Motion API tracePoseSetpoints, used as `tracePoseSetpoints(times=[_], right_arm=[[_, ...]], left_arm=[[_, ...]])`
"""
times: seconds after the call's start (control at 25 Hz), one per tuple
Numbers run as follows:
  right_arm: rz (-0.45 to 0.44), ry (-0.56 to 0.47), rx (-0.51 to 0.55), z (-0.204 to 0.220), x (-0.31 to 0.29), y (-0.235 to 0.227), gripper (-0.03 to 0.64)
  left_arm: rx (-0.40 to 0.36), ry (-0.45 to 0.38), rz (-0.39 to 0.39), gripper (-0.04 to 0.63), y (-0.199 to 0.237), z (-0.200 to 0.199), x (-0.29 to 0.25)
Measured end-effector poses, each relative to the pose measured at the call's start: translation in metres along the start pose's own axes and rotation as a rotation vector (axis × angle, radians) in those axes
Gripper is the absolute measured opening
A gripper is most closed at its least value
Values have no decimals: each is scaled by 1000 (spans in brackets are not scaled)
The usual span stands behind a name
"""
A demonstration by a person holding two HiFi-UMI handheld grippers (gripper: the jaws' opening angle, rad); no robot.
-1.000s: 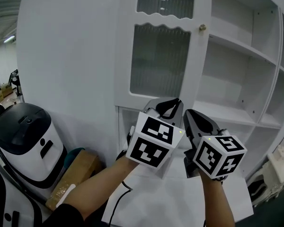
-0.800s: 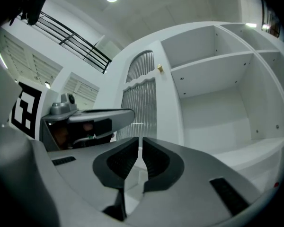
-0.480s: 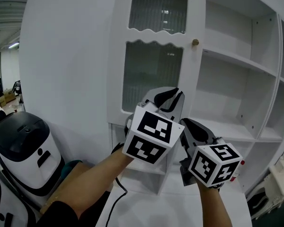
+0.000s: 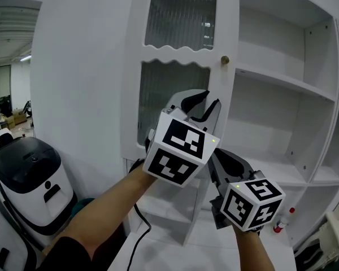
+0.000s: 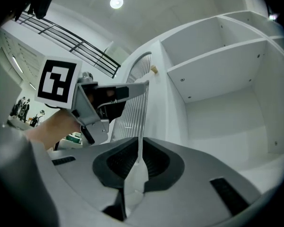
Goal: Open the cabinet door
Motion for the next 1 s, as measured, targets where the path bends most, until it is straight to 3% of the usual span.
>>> tracePoseSetpoints(times=[0.32, 0.52, 1.0], right_arm=[[-52, -21, 17, -6, 0, -10, 25], [-69, -20, 51, -4, 5, -17, 25], [-125, -5, -5, 12, 16, -40, 25]], left_arm=[[-67, -46, -61, 120, 18, -27, -23], [-170, -57, -144, 122, 22, -38, -39], [-196, -24, -256, 121, 33, -43, -65]])
Point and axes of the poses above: the fingertips, and each gripper's own axes: x backward along the fingers, y to its left, z out of its underside, the point moved 5 cm from there along x, backward along the fingers, and after that the axes turned 10 degrees about -x, right-handed, at the moved point
